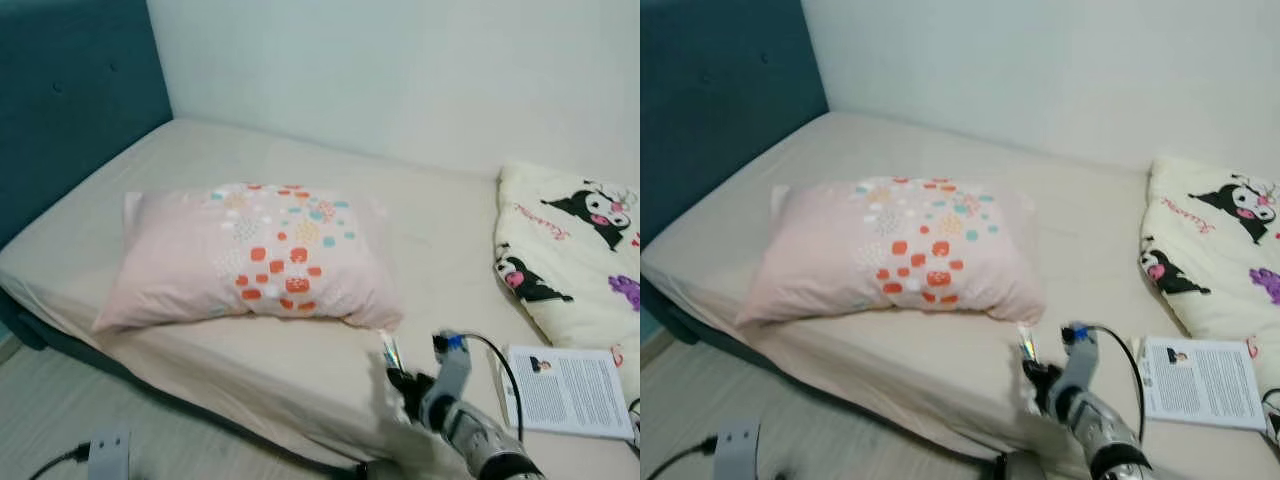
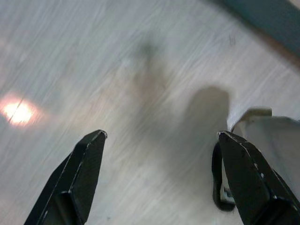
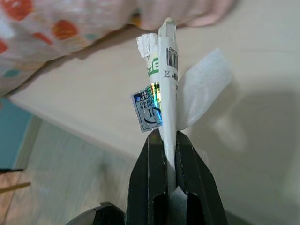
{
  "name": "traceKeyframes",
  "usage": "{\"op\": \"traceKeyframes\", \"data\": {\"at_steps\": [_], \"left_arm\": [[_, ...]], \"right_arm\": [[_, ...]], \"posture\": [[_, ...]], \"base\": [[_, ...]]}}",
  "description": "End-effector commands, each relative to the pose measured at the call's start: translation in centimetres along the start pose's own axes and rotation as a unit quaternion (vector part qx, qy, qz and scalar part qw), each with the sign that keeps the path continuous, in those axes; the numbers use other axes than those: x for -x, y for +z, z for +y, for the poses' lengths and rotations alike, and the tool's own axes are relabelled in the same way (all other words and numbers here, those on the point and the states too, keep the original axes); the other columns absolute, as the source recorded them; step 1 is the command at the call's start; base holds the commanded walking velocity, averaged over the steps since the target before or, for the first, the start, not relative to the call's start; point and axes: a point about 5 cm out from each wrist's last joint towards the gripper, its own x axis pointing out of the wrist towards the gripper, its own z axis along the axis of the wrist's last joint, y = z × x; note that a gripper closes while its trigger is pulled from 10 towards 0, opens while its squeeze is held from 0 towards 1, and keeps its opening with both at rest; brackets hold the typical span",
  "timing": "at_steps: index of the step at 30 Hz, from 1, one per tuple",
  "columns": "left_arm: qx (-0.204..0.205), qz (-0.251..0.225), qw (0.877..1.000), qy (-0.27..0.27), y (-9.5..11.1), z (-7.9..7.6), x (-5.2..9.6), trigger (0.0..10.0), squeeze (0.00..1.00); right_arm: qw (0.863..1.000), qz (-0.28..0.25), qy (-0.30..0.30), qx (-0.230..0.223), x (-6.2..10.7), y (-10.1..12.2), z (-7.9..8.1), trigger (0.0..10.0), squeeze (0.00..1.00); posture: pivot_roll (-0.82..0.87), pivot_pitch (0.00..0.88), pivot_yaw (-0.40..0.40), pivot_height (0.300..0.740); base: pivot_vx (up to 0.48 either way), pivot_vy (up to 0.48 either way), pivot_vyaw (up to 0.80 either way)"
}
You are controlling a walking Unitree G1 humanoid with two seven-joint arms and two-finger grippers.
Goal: Clean up the room
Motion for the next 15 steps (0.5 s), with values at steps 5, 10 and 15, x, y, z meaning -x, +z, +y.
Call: {"op": "traceKeyframes", "data": {"at_steps": [5,10,15], "left_arm": [[-0.026,0.021,0.999,-0.011,-1.7,-0.2,0.3,10.0,0.0],[-0.049,0.036,0.998,-0.02,-2.4,-0.3,0.5,10.0,0.0],[-0.088,0.024,0.995,-0.043,-2.1,-1.3,0.5,10.0,0.0]], "right_arm": [[0.995,0.034,-0.078,-0.049,2.1,-3.5,-3.1,0.0,0.0],[0.989,0.062,-0.111,-0.07,3.2,-5.7,-4.0,0.0,0.0],[0.98,0.106,-0.156,-0.061,4.8,-9.0,-5.0,0.0,0.0]], "posture": [[-0.04,0.0,-0.05,0.686],[-0.04,0.0,-0.048,0.7],[-0.04,0.0,-0.053,0.72]], "base": [[0.0,0.0,0.0],[-0.096,0.0,0.0],[0.0,0.0,0.0]]}}
